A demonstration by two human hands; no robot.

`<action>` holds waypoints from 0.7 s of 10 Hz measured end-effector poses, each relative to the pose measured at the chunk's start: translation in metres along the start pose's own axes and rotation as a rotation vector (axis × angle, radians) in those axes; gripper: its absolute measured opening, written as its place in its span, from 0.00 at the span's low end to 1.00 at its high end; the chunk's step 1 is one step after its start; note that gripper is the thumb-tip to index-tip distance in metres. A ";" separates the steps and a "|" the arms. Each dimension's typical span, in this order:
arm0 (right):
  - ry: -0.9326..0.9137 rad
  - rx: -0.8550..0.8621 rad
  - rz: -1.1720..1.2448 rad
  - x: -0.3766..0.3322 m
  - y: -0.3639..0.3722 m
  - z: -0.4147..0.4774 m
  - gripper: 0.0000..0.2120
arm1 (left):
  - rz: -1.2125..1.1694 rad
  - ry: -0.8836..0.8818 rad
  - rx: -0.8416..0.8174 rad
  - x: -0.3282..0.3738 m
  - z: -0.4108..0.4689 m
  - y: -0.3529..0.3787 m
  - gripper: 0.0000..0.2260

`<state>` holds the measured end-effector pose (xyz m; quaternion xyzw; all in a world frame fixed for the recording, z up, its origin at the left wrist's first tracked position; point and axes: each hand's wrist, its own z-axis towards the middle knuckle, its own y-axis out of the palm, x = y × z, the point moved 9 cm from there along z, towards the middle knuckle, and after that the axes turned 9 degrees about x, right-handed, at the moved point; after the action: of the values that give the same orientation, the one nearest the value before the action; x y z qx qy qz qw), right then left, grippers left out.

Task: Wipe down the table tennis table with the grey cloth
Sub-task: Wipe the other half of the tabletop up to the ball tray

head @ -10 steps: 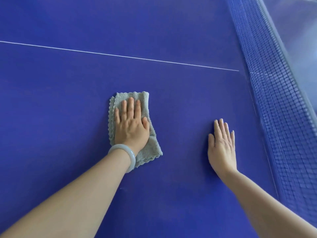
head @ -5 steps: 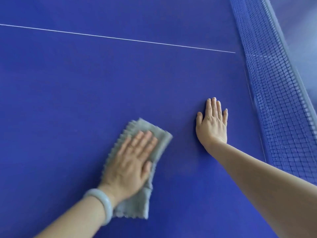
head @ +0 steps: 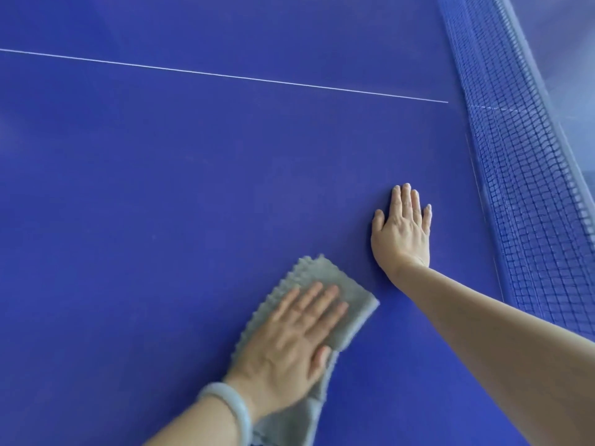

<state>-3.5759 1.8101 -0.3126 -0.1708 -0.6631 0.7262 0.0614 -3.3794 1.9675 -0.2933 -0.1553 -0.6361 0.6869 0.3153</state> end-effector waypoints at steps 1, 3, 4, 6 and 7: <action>-0.014 0.004 0.007 -0.001 -0.001 -0.001 0.29 | 0.100 -0.211 0.039 -0.092 -0.016 -0.020 0.27; -0.161 -0.034 0.025 -0.018 -0.018 -0.032 0.29 | 0.174 -0.420 0.068 -0.131 -0.026 -0.023 0.28; -0.301 0.042 0.068 -0.043 -0.030 -0.101 0.29 | 0.169 -0.413 0.058 -0.135 -0.026 -0.022 0.27; -0.230 -0.009 0.095 -0.049 -0.018 -0.161 0.27 | 0.162 -0.424 0.069 -0.134 -0.026 -0.023 0.28; -0.235 -0.030 0.089 -0.051 -0.014 -0.157 0.28 | 0.173 -0.427 0.071 -0.131 -0.023 -0.027 0.28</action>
<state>-3.4788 1.9440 -0.3002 -0.1146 -0.6682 0.7333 -0.0518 -3.2598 1.9023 -0.2947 -0.0491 -0.6484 0.7504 0.1187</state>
